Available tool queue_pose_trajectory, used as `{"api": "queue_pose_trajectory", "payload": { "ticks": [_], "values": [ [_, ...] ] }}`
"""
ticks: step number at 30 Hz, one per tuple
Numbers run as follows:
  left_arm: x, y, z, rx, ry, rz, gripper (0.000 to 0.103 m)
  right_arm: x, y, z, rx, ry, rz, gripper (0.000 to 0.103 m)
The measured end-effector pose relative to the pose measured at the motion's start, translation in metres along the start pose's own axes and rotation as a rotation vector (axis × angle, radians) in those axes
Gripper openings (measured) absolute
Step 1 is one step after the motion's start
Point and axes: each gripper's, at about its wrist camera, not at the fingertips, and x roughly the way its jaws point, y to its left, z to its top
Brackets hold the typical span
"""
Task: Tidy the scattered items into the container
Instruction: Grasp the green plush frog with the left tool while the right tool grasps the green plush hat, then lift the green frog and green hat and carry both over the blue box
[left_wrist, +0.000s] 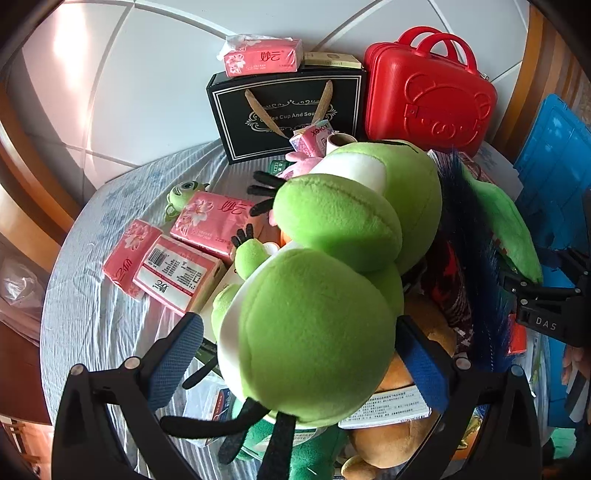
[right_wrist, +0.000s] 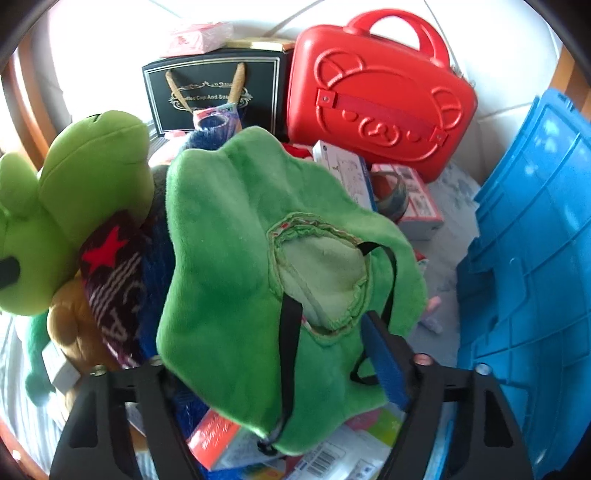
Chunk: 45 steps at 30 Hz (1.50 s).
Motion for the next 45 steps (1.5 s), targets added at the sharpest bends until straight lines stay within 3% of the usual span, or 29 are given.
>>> {"api": "queue_pose_trajectory", "payload": {
  "ticks": [2,6,15,23,34,41,45],
  "values": [
    [0.006,-0.005,0.003,0.012,0.005,0.000,0.103,0.004,-0.001,0.002,0.002,0.011,0.003,0.071],
    [0.013,-0.011,0.006,0.022,0.011,0.005,0.103,0.010,-0.005,0.003,0.018,0.034,0.022,0.051],
    [0.023,-0.011,0.011,-0.003,0.016,0.005,0.100,0.004,-0.002,0.003,0.023,0.018,0.046,0.022],
    [0.037,-0.015,0.012,0.007,0.058,0.006,0.103,0.001,-0.008,0.002,0.042,0.027,0.059,0.019],
    [0.054,-0.024,0.014,0.058,0.155,0.075,0.103,-0.002,-0.009,0.001,0.044,0.029,0.063,0.017],
    [0.042,-0.024,0.012,0.032,0.113,0.080,0.074,-0.005,-0.010,0.001,0.050,0.020,0.063,0.016],
    [0.036,-0.022,0.011,0.015,0.101,0.075,0.068,-0.010,-0.010,0.001,0.049,0.008,0.063,0.015]
  ]
}}
